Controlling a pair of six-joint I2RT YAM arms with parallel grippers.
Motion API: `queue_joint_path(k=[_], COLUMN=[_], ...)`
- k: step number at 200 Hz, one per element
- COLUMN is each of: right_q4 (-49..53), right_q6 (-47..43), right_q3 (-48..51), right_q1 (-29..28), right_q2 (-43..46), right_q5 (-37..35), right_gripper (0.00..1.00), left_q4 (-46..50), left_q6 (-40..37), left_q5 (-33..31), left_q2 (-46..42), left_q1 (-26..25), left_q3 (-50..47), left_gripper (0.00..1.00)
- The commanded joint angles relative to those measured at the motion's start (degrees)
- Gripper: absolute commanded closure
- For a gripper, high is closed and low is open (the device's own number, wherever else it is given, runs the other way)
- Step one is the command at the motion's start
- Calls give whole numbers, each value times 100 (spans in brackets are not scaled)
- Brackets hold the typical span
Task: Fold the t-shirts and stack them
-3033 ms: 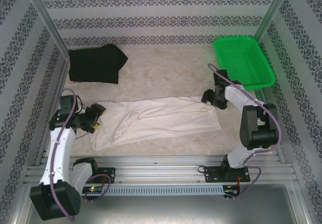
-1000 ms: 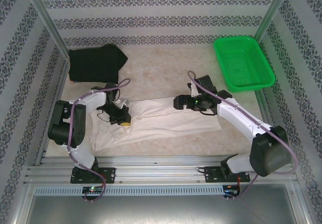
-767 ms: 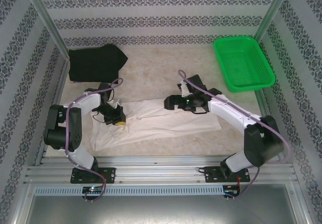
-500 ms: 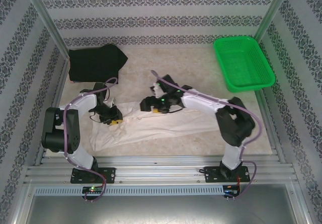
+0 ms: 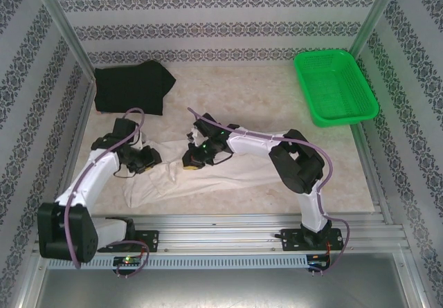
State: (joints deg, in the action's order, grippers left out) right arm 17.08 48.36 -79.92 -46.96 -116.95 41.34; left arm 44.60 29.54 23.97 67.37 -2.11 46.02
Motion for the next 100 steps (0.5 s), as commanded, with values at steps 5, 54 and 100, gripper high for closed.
queue_joint_path(k=[5,54,100], right_q4=[196,262,555], right_q6=[193,306,359], right_q3=[-58,-468,-1095], right_q1=[-232,-242,-208], right_q2=[23,-427,-955], right_q5=[-77,-312,-698], right_gripper=[91,86,85], left_q4=[241,-95,-711], left_q6=[603,1447,1584], left_q5=[180,-181,-489], left_q2=[-500,-1262,-891], left_q1=[62,62,26], left_q3=[-485,-1289,-1576], left_gripper=[71,75,78])
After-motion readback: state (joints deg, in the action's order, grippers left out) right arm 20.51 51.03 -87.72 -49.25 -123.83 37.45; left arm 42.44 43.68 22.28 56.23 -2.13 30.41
